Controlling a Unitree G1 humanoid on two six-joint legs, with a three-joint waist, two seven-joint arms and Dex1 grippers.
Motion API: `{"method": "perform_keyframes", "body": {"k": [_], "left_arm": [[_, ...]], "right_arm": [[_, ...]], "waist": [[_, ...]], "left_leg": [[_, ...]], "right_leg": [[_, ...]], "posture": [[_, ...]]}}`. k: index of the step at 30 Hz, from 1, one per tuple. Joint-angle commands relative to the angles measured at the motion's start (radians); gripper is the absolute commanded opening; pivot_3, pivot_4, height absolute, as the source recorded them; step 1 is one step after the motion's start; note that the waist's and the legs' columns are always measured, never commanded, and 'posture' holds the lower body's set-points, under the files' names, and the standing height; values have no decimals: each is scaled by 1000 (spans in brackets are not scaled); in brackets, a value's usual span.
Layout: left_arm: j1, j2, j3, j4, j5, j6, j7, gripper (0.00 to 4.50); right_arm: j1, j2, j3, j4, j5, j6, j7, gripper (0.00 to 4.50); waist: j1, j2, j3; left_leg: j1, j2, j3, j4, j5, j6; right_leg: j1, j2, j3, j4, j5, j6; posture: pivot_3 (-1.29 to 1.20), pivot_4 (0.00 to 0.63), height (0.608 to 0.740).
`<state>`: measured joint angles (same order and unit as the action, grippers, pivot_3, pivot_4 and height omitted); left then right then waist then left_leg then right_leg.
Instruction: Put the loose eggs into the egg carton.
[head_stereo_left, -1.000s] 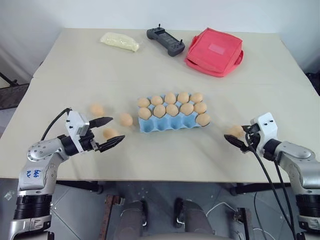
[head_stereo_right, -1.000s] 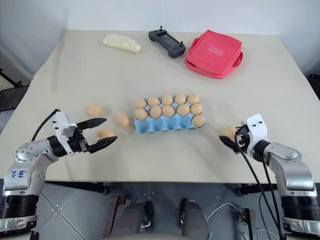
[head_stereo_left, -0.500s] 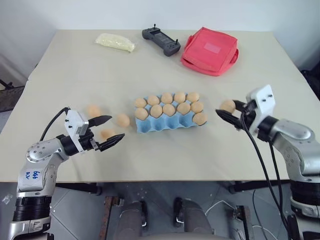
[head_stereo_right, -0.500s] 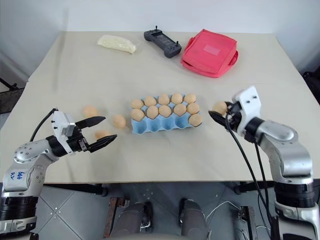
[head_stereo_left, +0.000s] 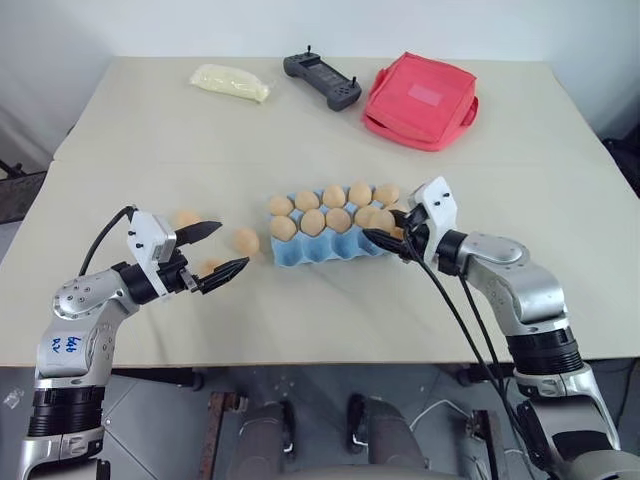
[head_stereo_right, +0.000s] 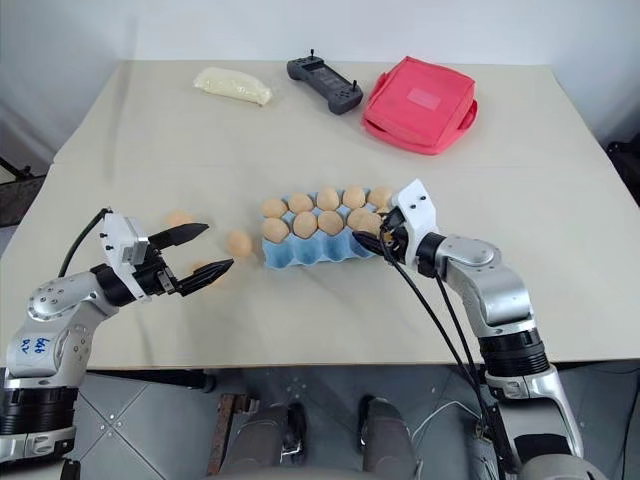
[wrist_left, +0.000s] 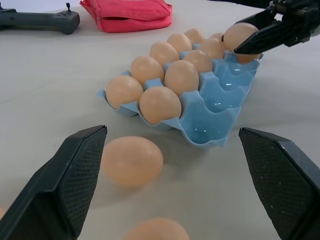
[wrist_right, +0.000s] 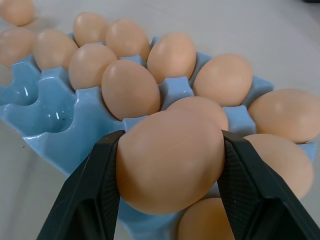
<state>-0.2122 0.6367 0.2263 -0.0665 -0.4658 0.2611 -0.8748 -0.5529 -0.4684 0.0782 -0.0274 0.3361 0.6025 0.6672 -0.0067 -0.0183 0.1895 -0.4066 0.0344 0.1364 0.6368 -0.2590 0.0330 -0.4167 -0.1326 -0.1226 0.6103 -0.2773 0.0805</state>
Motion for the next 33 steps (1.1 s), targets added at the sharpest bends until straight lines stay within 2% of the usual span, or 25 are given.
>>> {"method": "perform_keyframes", "body": {"k": [1, 6, 7, 14, 21, 26, 33], "left_arm": [[14, 5, 34, -40, -13, -11, 13, 4500], [23, 4, 36, -48, -17, -11, 23, 4500], [24, 3, 37, -48, -17, -11, 25, 4500], [36, -2, 51, -68, -14, -16, 60, 4500], [111, -24, 168, -155, 5, 15, 247, 4500], [259, -66, 276, -305, -10, 109, 402, 4500], [585, -192, 384, -563, -62, 175, 481, 4500]], "right_arm": [[-29, 8, 9, 7, -12, -30, 23, 2623], [-41, 15, 11, 1, -4, -28, 43, 4364], [-43, 11, 10, -6, -1, -26, 50, 4474], [-54, -28, -8, -48, 17, -22, 114, 4474], [-34, -110, -79, -4, 72, -176, 308, 4474], [-20, -163, -71, 95, 87, -288, 501, 4474], [-91, -154, -22, 278, 74, -378, 721, 4474]], "waist": [[-3, 0, 0], [-7, 0, 0], [-7, 0, 0], [-10, 0, 0], [-18, 0, 0], [-23, 0, 0], [-21, -1, 0]], "left_leg": [[0, 0, 1, 0, 0, 0], [1, 0, 2, 0, 0, 0], [1, 0, 2, 0, 0, 0], [0, 1, 3, 0, -3, -4], [0, 1, 4, -1, -3, -3], [2, 1, 7, -1, -4, -1], [2, 2, 8, 0, -6, -3]], "right_leg": [[-1, 0, 0, 0, 0, 0], [-2, 0, 0, 2, 0, 0], [-2, 0, 1, 2, 0, 0], [-3, 0, 5, 2, 0, 0], [-3, 0, 6, 1, 0, 0], [-3, 1, 6, 0, 1, 1], [-3, 0, 12, 0, 1, 1]], "posture": [[0, 150, 740], [0, 150, 740], [0, 150, 740], [0, 150, 740], [0, 150, 740], [0, 150, 740], [0, 150, 740]]}}
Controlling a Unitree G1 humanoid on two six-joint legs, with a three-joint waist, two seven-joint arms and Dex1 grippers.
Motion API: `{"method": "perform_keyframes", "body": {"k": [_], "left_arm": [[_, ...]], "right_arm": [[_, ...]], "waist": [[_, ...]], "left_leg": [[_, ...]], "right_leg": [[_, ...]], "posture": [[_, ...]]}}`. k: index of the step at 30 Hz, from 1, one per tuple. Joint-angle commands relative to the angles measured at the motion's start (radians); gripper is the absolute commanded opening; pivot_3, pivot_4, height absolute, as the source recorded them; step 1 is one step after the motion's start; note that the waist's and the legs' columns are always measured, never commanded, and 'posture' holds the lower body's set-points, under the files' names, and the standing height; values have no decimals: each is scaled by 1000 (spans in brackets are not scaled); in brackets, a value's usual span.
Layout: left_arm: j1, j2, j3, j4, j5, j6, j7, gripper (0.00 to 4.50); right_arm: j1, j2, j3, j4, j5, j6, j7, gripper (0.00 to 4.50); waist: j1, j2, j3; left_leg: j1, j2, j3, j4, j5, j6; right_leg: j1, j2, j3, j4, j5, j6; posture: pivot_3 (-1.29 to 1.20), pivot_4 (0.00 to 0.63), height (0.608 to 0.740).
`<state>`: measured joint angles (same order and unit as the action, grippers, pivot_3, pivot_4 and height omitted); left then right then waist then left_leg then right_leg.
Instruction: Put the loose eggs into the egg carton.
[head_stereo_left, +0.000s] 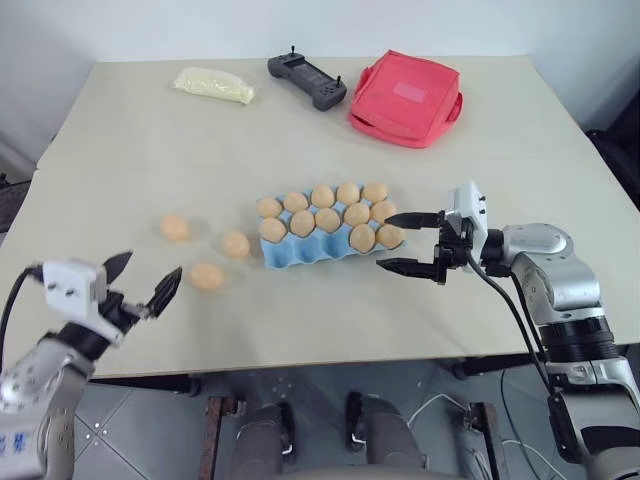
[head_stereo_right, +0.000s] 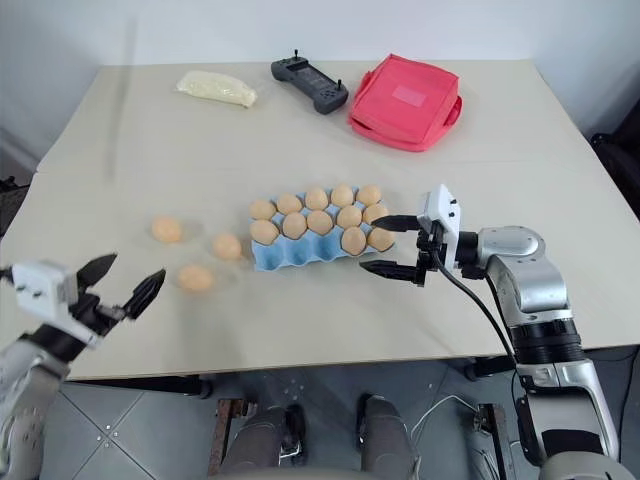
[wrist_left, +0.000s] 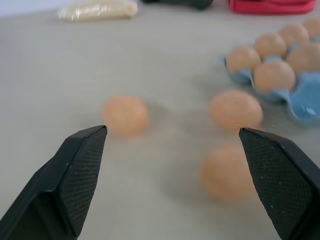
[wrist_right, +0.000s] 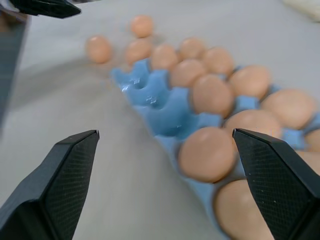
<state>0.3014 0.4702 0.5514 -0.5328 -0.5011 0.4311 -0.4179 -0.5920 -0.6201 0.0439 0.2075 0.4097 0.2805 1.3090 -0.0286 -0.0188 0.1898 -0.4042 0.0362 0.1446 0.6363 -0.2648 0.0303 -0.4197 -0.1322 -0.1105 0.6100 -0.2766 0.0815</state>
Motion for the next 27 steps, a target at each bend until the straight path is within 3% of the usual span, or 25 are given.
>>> {"method": "perform_keyframes", "body": {"k": [1, 9, 27], "left_arm": [[110, -41, 64, -118, -26, 5, 28, 4500], [178, -72, 10, -201, 12, 7, 66, 4500], [-147, 37, -178, -37, 61, 231, 137, 4500]], "right_arm": [[-67, 6, 22, 75, -7, -83, 111, 4474], [-158, 61, 61, 204, -46, -146, 176, 4474], [-92, 36, 20, 90, -28, -90, 134, 4474]], "waist": [[1, 0, 0], [2, 0, 0], [2, 0, 0]], "left_leg": [[0, 0, 0, 0, 0, 0], [-1, 3, 1, 0, 1, -1], [-3, 3, 4, 0, 1, -2]], "right_leg": [[0, 0, 0, 0, 0, -1], [-1, 1, 0, -4, 3, -5], [-7, 1, 0, 1, 3, -5]], "posture": [[0, 150, 740], [0, 150, 740], [0, 150, 740]]}}
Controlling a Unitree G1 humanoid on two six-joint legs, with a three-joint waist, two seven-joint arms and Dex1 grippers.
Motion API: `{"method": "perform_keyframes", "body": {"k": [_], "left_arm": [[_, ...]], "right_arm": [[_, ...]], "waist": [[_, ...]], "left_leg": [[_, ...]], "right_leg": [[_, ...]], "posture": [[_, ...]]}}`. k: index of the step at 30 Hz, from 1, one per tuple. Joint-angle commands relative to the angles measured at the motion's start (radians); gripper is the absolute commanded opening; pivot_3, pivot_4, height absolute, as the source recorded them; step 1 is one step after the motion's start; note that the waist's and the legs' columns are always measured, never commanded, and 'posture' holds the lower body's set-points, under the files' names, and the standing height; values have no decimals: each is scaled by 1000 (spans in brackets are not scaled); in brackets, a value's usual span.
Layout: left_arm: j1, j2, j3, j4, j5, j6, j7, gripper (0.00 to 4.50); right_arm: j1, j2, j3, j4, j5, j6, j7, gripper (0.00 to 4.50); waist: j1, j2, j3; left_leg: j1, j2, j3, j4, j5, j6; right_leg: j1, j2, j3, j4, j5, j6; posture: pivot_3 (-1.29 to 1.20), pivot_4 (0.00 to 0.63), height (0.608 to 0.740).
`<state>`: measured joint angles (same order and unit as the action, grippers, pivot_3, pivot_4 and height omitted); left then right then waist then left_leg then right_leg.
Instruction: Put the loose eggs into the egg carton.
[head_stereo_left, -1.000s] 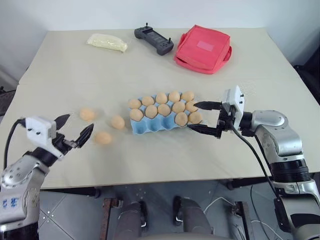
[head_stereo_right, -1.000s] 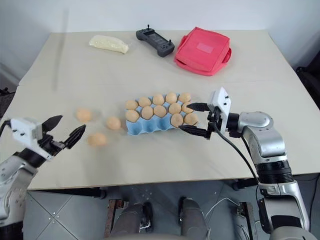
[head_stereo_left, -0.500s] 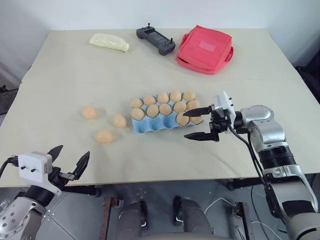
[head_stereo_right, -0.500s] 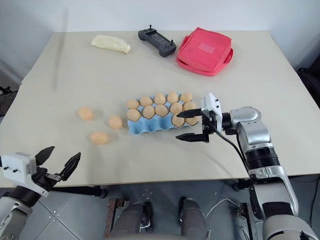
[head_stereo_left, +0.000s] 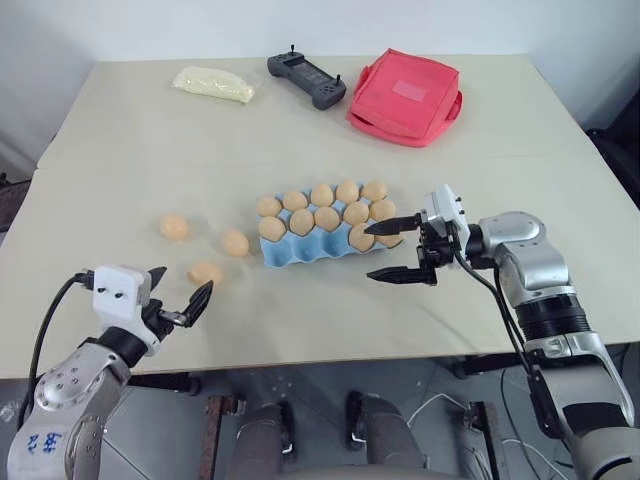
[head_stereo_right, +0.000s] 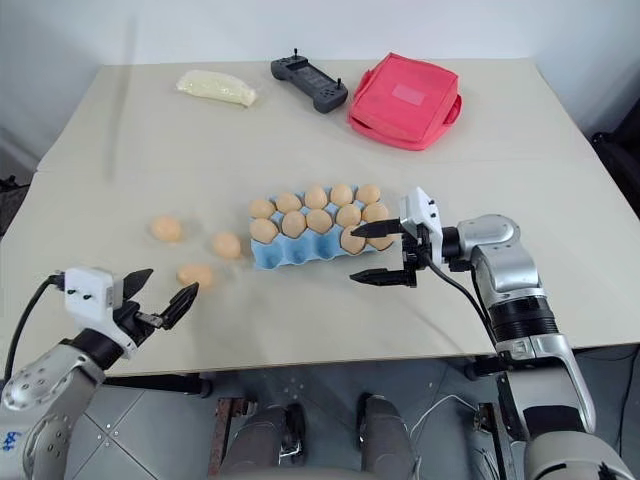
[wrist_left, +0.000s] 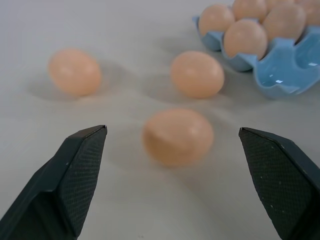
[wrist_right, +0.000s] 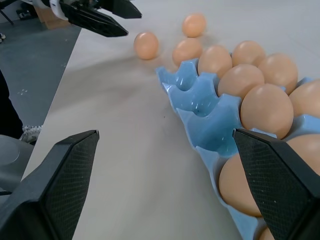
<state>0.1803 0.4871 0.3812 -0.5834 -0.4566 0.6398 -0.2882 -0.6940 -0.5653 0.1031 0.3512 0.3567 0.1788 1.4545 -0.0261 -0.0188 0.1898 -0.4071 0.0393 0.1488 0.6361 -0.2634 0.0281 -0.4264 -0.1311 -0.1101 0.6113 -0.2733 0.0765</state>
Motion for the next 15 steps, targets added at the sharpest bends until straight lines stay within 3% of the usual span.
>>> {"method": "perform_keyframes", "body": {"k": [1, 15], "left_arm": [[-40, 27, -14, 29, 21, 32, 7, 4500], [-219, 57, -119, 259, 98, -37, -78, 4500]], "right_arm": [[17, -23, -43, -63, 26, 15, -18, 4474], [48, -21, -53, -117, 31, 50, -64, 4474]], "waist": [[-1, 0, 0], [0, 0, 0]], "left_leg": [[0, 0, 0, 0, 0, 0], [0, 0, 1, 0, 0, -1]], "right_leg": [[0, 0, 0, 0, 0, 0], [-1, 0, 0, 0, 0, 0]], "posture": [[0, 150, 740], [0, 150, 740]]}}
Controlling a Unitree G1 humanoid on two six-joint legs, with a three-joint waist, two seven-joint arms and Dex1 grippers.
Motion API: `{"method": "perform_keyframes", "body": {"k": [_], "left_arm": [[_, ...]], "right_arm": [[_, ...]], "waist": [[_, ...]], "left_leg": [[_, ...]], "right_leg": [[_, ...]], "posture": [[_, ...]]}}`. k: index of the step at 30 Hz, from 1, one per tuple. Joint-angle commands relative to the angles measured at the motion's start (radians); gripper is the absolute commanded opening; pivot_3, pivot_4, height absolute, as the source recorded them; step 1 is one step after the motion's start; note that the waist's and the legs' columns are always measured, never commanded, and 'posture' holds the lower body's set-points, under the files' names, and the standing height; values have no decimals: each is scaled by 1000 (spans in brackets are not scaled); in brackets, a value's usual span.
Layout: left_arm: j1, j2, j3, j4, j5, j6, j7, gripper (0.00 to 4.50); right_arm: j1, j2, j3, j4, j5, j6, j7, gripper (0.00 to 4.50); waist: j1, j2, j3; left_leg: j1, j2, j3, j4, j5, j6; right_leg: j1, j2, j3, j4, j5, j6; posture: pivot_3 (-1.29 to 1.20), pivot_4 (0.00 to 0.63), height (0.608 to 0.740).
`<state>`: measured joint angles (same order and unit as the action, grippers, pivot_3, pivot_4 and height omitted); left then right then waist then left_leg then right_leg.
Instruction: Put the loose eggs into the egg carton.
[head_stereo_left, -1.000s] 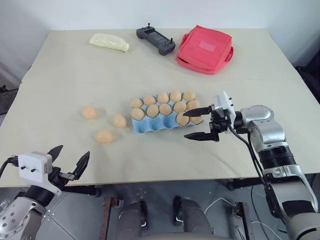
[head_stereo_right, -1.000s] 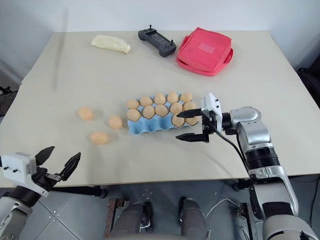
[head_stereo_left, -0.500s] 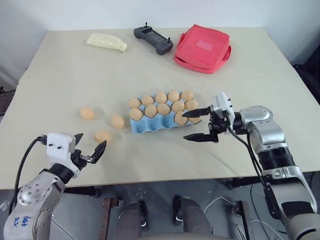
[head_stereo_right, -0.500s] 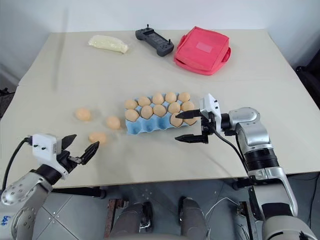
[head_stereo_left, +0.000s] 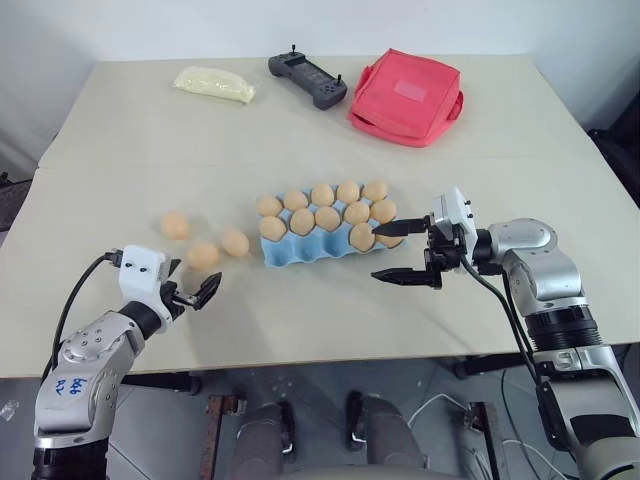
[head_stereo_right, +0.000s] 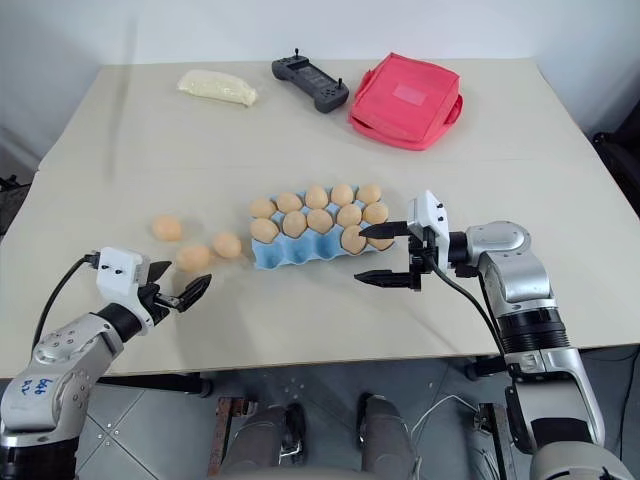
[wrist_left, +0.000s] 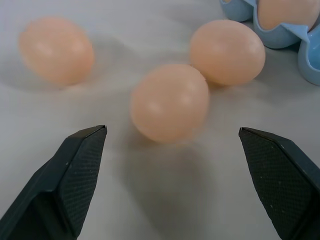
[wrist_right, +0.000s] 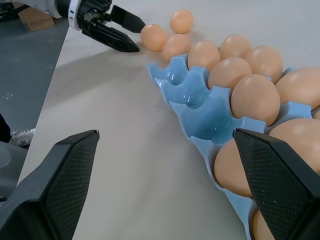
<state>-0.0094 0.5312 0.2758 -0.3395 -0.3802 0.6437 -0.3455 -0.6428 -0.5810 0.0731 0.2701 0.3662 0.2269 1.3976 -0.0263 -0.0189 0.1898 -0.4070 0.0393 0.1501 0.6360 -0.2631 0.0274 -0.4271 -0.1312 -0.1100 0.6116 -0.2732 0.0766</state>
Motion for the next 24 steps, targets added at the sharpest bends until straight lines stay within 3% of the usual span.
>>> {"method": "perform_keyframes", "body": {"k": [1, 17, 21, 24], "left_arm": [[-42, 12, -20, 29, 26, -43, -24, 4500], [-179, -16, -100, 233, 113, -170, -62, 4500], [-206, -28, -118, 275, 128, -199, -73, 3657], [-212, -33, -117, 281, 128, -207, -75, 2747]], "right_arm": [[-4, -4, -23, -36, 21, 1, -9, 4474], [6, -8, -26, -48, 19, 5, -30, 4474], [12, -11, -29, -57, 19, 8, -40, 4500], [19, -15, -32, -65, 20, 12, -45, 4500]], "waist": [[0, 0, 0], [1, 0, 0], [0, 0, 0], [0, 0, 0]], "left_leg": [[0, 0, 0, 0, 0, 0], [0, 0, 1, 0, 1, -1], [0, 0, 1, 1, 1, 0], [0, 0, 1, 1, 1, 0]], "right_leg": [[0, 0, 0, 0, 0, 0], [0, 0, -4, 1, 0, 1], [0, 0, -6, 2, 1, 1], [0, 0, -7, 2, 1, 1]], "posture": [[0, 150, 740], [0, 150, 740], [0, 150, 740], [0, 150, 740]]}}
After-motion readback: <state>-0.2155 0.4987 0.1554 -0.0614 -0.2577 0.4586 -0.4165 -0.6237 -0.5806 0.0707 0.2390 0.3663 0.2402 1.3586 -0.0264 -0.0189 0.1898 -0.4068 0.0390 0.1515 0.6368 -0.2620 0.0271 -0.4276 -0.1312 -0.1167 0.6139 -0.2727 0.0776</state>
